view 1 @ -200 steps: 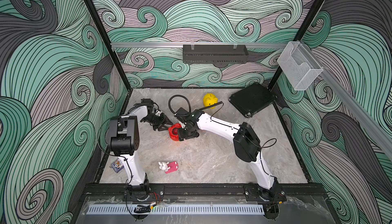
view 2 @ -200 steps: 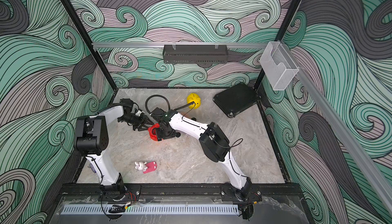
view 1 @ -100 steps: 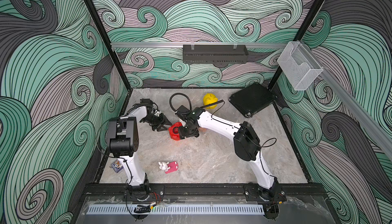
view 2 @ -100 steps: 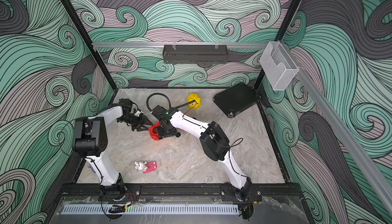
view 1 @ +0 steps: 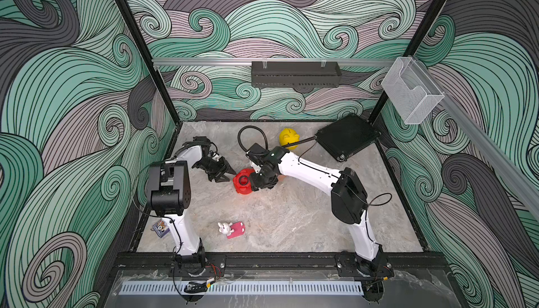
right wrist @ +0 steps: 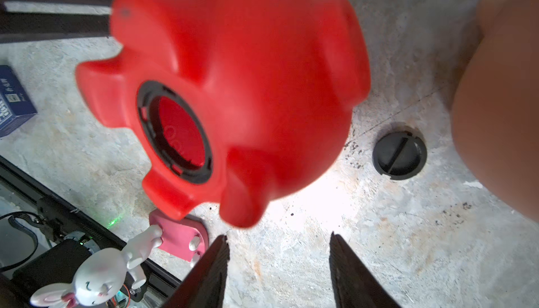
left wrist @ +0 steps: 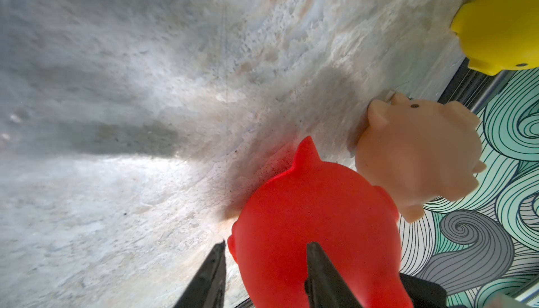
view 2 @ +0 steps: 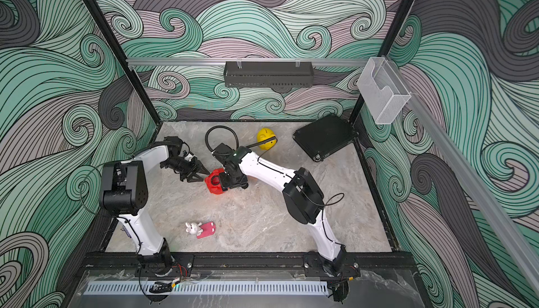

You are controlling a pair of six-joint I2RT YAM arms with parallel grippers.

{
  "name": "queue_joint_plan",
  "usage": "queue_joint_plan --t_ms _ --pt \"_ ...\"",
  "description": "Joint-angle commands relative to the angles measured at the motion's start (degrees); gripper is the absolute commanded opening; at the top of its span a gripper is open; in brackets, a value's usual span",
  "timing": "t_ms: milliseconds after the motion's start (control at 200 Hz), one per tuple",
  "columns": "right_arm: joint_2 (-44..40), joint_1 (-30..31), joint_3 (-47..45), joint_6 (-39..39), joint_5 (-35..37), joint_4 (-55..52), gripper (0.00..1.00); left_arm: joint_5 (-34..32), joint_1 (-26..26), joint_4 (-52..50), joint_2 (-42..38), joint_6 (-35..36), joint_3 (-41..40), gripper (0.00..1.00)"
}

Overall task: Close piggy banks
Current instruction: Adjust the piggy bank at the center of the board.

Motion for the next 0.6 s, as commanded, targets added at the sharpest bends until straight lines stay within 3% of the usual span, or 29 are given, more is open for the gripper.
queue_joint_plan --t_ms 0,275,595 --pt "-2.7 -0.3 -1.2 -1.1 1.5 -0.6 0.55 -0.7 -0.1 -1.8 0.0 0.2 2.5 0.45" --pt "-0.5 -1.1 -0.3 0.6 7.2 -1.5 0.49 -0.9 -0.1 -1.7 1.6 -0.7 5.3 0.45" --pt "3.9 -1.4 3.6 4.6 8.8 -1.5 0.44 0.2 -0.5 -0.9 4.4 -1.5 6.9 0.45"
